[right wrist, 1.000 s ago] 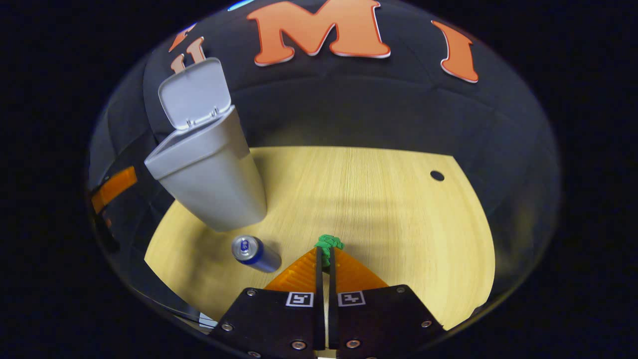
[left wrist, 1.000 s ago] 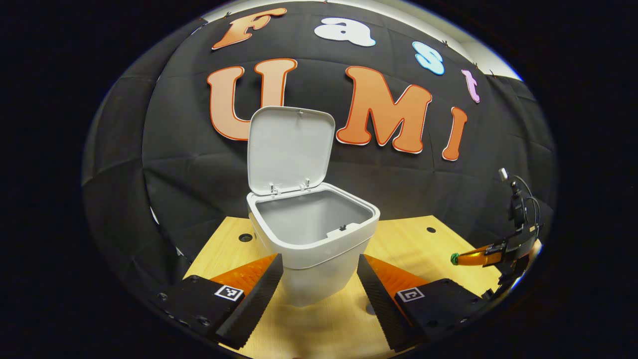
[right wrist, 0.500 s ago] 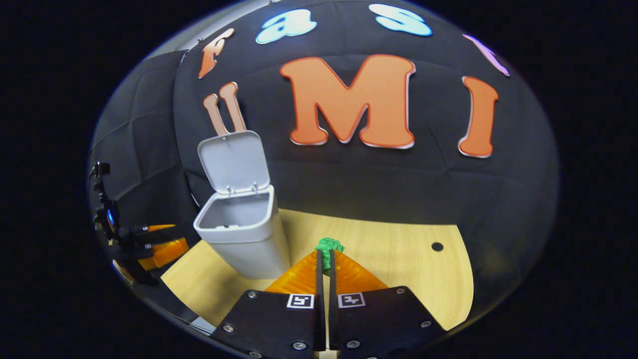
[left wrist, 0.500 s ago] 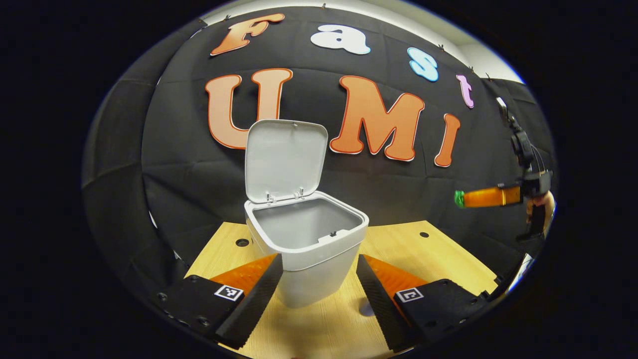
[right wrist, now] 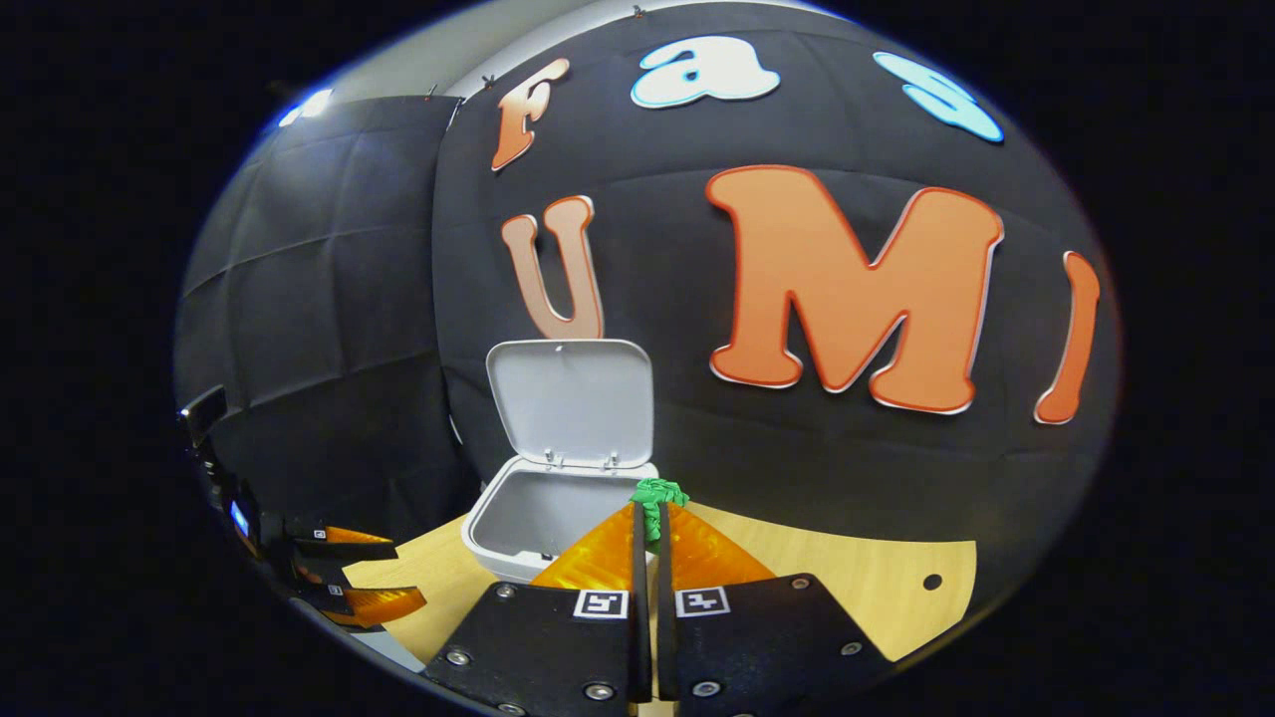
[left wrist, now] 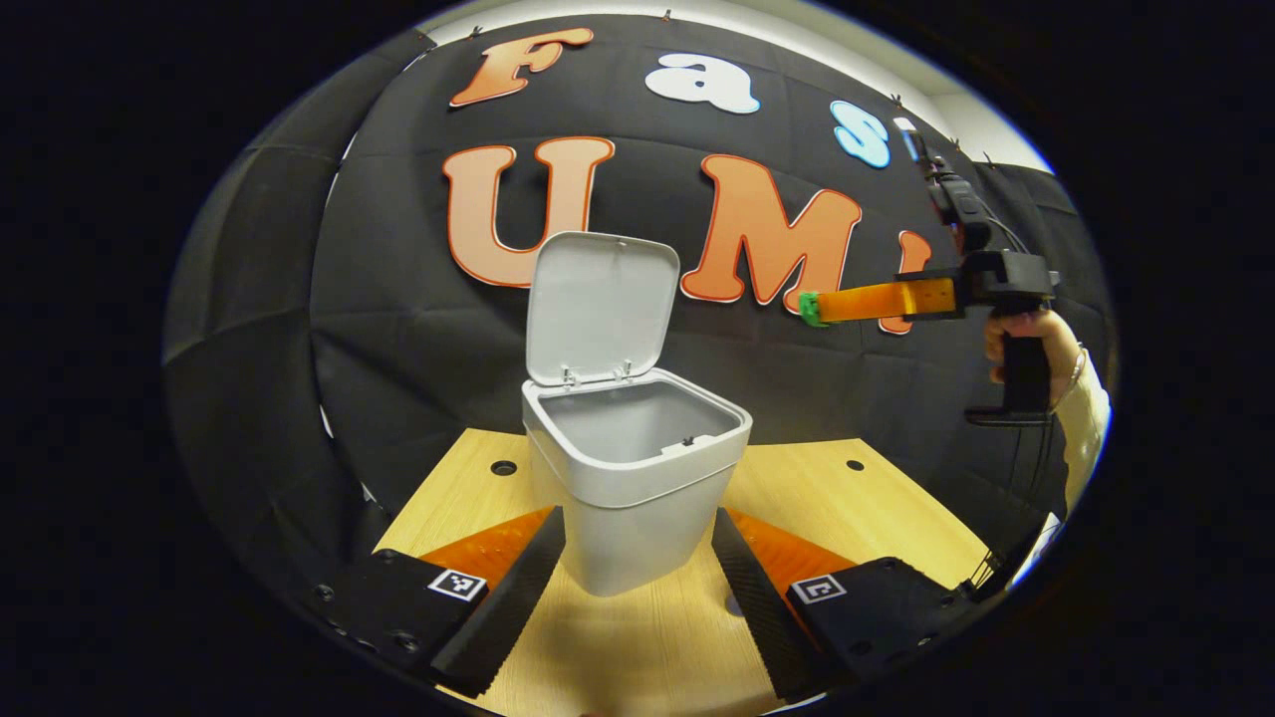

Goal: Press the lid of the desktop garbage bin to open it, pick up the crumpled paper on the desktop and throw it into the bin, then pick up the pop can on the desktop and drop it into the bin, and finally close the garbage bin lid.

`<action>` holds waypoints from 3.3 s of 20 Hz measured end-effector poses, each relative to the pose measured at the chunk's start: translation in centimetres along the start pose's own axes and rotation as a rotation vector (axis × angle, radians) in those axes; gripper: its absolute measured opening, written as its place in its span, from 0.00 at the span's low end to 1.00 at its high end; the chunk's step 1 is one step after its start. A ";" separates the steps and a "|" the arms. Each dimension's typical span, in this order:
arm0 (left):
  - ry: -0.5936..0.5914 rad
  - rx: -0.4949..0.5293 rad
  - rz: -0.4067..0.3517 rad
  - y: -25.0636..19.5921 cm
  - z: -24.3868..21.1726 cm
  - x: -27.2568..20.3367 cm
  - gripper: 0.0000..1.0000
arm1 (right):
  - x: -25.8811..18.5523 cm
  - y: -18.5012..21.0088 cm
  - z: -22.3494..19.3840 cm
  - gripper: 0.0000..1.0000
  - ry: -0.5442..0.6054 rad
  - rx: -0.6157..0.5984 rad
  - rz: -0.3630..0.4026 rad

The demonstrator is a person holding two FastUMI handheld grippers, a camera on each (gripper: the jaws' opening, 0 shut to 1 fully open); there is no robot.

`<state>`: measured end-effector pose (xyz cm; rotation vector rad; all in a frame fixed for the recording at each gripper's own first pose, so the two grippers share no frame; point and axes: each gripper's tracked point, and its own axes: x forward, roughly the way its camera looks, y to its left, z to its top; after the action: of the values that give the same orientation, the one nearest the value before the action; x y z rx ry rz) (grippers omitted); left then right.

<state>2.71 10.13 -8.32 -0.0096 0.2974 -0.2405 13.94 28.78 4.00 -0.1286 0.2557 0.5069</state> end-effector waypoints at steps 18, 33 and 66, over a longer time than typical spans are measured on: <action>0.016 -0.052 0.103 7.1 -1.2 -1.6 0.95 | 10.0 5.0 -3.8 0.91 0.079 0.005 0.028; 0.007 -0.007 -0.005 -0.2 -0.4 1.0 0.95 | 1.0 -3.9 -2.5 0.94 -0.033 0.061 -0.125; 0.415 0.168 -0.240 -20.1 -21.0 15.7 0.97 | -20.6 -22.2 -16.8 0.95 0.088 0.220 -0.474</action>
<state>6.44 -12.57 -32.04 0.1732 0.6903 -0.5066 4.08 -3.10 -5.18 0.0047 0.3534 0.0005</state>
